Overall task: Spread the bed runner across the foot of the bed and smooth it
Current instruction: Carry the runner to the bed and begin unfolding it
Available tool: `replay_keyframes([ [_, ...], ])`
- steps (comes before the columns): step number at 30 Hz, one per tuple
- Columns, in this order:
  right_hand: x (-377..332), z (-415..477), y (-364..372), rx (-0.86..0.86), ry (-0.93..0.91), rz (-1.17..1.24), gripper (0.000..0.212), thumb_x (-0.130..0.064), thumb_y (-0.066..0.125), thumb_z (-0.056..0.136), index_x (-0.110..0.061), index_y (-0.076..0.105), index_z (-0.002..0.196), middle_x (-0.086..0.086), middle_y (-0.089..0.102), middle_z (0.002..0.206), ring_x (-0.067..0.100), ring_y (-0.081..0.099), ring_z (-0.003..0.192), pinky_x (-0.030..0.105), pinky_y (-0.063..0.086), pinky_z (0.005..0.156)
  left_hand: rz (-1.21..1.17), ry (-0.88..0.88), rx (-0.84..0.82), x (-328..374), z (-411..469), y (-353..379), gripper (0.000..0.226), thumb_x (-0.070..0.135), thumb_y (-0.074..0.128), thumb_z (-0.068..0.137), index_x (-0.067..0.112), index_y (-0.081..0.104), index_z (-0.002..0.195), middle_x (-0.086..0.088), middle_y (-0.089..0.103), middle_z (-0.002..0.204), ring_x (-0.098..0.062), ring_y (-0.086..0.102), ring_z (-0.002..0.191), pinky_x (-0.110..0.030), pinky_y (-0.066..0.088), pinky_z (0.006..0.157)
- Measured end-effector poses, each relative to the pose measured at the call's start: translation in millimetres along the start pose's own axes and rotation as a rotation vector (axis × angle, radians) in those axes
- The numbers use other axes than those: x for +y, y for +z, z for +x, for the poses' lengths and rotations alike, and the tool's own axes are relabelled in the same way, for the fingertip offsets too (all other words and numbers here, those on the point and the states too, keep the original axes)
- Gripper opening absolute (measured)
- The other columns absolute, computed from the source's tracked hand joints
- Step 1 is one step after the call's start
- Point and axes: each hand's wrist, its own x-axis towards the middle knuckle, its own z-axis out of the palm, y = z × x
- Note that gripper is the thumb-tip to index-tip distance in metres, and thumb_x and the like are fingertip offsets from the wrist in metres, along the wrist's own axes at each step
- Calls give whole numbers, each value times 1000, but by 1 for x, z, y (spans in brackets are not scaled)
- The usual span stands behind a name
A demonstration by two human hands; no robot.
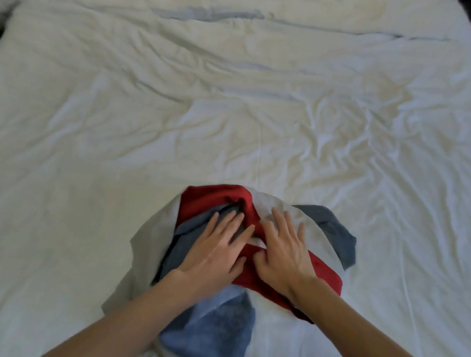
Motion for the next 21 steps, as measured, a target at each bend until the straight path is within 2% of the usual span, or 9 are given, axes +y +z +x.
replay_keyframes([
  [2,-32,14,-8,94,-89,-29,58,-24,47,82,-16,33,138,16,22,153,35,13,143,58,9,113,17,-71,113,-17,-18,-12,57,24,63,81,7,49,133,-21,47,139,-36,41,131,-56,29,107],
  [3,-48,22,-11,128,-160,-61,57,-19,52,83,-14,37,137,17,26,152,35,16,142,58,12,114,10,-126,149,-28,-29,-16,58,19,69,77,5,52,131,-22,50,135,-39,45,127,-57,33,104],
  [6,-86,40,-14,167,-432,-171,60,-5,65,79,-14,45,135,21,34,148,37,26,139,55,19,114,31,-312,145,-60,-64,-22,64,14,71,76,3,47,134,-23,50,134,-41,47,125,-58,36,103],
  [8,-105,49,-11,150,-587,-265,66,-1,68,75,-15,46,135,20,34,148,37,28,139,52,18,113,60,-397,75,-76,-87,-19,64,19,65,81,6,40,139,-23,48,136,-40,44,127,-56,35,105],
  [11,-128,63,-4,62,-717,-429,75,-4,68,76,-20,36,142,16,26,153,35,20,142,50,13,114,22,-491,12,-89,-115,-3,59,27,55,89,9,35,142,-21,40,144,-37,35,134,-52,25,112],
  [14,-144,72,3,7,-775,-554,65,-5,70,76,-19,46,134,12,37,148,33,26,140,51,19,112,-21,-508,-8,-90,-135,14,63,39,48,93,13,26,145,-18,31,150,-33,27,138,-51,20,114],
  [16,-150,74,8,-12,-803,-610,48,-7,70,77,-21,57,121,7,51,137,32,35,136,50,24,110,-46,-515,-15,-89,-144,23,66,49,40,94,16,20,147,-16,24,153,-31,22,140,-50,17,114],
  [18,-151,74,12,-2,-810,-639,35,-8,70,76,-22,63,107,-1,63,116,29,45,127,47,29,106,-74,-519,-15,-86,-149,28,69,55,35,93,18,15,148,-15,17,155,-29,17,142,-50,14,115],
  [21,-150,71,14,57,-826,-634,22,-4,67,72,-22,65,86,-5,64,80,24,57,97,41,36,99,-98,-520,-29,-81,-153,33,74,60,32,91,21,8,149,-15,7,157,-29,11,143,-50,10,116],
])
